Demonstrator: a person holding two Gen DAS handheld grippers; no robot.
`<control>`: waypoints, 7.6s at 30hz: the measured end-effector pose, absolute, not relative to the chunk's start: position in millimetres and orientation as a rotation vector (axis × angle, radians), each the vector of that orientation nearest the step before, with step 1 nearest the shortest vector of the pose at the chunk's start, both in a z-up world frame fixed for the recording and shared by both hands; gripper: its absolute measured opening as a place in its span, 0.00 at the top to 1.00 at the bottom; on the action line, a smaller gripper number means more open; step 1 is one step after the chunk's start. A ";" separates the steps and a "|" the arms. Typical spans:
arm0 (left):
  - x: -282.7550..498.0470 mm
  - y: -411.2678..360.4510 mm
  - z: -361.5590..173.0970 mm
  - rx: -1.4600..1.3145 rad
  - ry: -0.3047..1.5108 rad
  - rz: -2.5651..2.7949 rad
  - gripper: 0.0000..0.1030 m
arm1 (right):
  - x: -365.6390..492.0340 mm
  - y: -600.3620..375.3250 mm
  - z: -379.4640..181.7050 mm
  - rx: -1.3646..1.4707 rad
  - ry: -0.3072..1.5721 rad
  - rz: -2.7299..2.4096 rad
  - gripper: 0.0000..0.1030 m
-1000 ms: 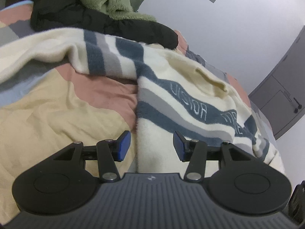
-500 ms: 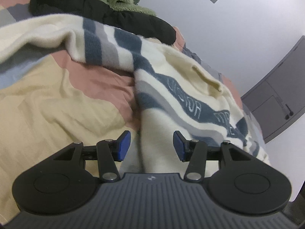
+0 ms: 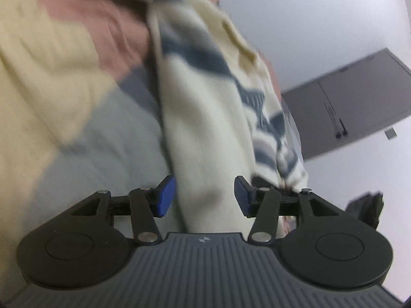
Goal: Fold large clothes
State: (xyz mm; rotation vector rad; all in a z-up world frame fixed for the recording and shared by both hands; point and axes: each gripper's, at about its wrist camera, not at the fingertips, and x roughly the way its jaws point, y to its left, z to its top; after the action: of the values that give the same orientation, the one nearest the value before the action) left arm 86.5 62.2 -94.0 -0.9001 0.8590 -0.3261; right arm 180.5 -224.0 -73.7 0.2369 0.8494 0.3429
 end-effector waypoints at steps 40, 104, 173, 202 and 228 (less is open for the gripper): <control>21.5 115.8 -39.8 -0.534 1.069 0.072 0.94 | 94.2 -105.4 -89.1 0.014 0.957 0.761 0.92; 70.2 22.7 -63.2 -0.495 0.871 -0.184 0.46 | 100.6 -305.5 -48.8 0.536 1.010 0.077 0.84; 111.4 30.3 -39.1 -0.284 0.785 -0.194 0.31 | 195.5 -471.2 -54.3 0.495 0.621 -0.423 0.18; 119.8 35.6 -51.8 -0.397 0.825 -0.225 0.31 | 221.2 -432.8 -66.6 0.040 0.813 -0.439 0.87; 106.8 104.7 -30.1 -0.555 0.702 -0.113 0.31 | 154.8 -174.1 174.7 -0.051 0.459 0.469 0.87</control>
State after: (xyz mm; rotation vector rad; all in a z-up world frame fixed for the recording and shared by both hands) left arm 106.8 104.7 -30.1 -0.5554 0.7022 -0.1126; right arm 154.8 -174.1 174.7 -0.0514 0.4593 0.4690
